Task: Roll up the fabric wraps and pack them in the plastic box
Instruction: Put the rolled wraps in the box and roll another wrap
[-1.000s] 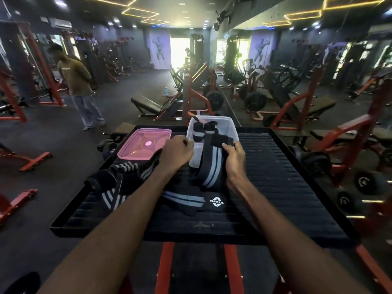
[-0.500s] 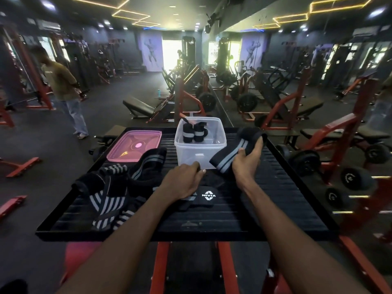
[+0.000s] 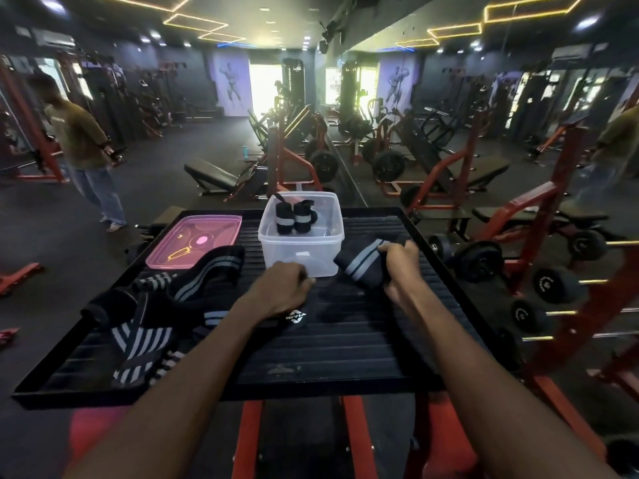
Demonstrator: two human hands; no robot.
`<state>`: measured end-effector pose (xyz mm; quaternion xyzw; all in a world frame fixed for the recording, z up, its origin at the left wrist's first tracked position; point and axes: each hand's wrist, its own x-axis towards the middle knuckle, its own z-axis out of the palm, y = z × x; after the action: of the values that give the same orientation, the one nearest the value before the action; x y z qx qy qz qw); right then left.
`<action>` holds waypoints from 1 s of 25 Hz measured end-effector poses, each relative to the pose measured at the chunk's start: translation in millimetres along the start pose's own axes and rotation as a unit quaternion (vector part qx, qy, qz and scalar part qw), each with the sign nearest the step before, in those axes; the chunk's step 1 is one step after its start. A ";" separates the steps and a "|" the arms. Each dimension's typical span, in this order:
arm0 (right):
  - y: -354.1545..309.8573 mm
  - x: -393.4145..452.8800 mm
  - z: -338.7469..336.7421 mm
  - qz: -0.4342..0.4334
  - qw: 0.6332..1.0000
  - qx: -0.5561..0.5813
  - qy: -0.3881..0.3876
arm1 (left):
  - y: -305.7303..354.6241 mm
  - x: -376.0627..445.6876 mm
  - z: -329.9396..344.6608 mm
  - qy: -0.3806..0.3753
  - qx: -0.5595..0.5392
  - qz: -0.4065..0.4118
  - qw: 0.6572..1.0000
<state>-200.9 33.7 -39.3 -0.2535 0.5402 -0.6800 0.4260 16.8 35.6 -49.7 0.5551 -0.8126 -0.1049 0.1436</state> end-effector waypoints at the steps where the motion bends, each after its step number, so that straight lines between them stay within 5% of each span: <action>1: 3.4 -0.9 2.0 0.050 0.997 0.037 -0.041 | 13.8 2.4 2.3 -0.023 -0.143 -0.006 0.989; 3: 9.9 1.0 1.7 0.111 0.985 0.098 -0.091 | 40.5 4.4 10.9 -0.098 -0.335 -0.023 0.937; 5: 9.8 -1.0 -3.2 0.146 0.971 0.132 -0.138 | 51.7 8.3 28.2 -0.101 -0.382 -0.018 0.918; 9: 12.6 -11.2 -15.7 0.104 0.971 -0.040 -0.211 | 50.3 15.1 47.3 -0.037 -0.441 -0.077 0.894; 11: 15.5 -6.7 -17.8 0.071 0.984 -0.080 -0.141 | 47.6 16.3 45.7 -0.071 -0.417 -0.065 0.904; 15: 9.1 6.1 -19.6 0.058 0.998 0.013 -0.003 | 43.4 15.6 28.2 -0.158 -0.300 -0.027 0.940; 19: -2.6 13.6 -20.5 0.049 0.999 0.008 0.013 | 43.0 16.8 13.3 -0.238 -0.123 -0.008 0.963; 25: -9.3 5.2 -12.6 0.035 0.984 -0.168 -0.053 | 58.2 35.9 17.5 0.032 -0.148 0.058 0.987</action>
<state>-216.5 36.2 -34.7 -0.3381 0.6323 -0.5495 0.4288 -52.3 23.4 -42.6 0.4827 -0.8140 -0.1973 0.2561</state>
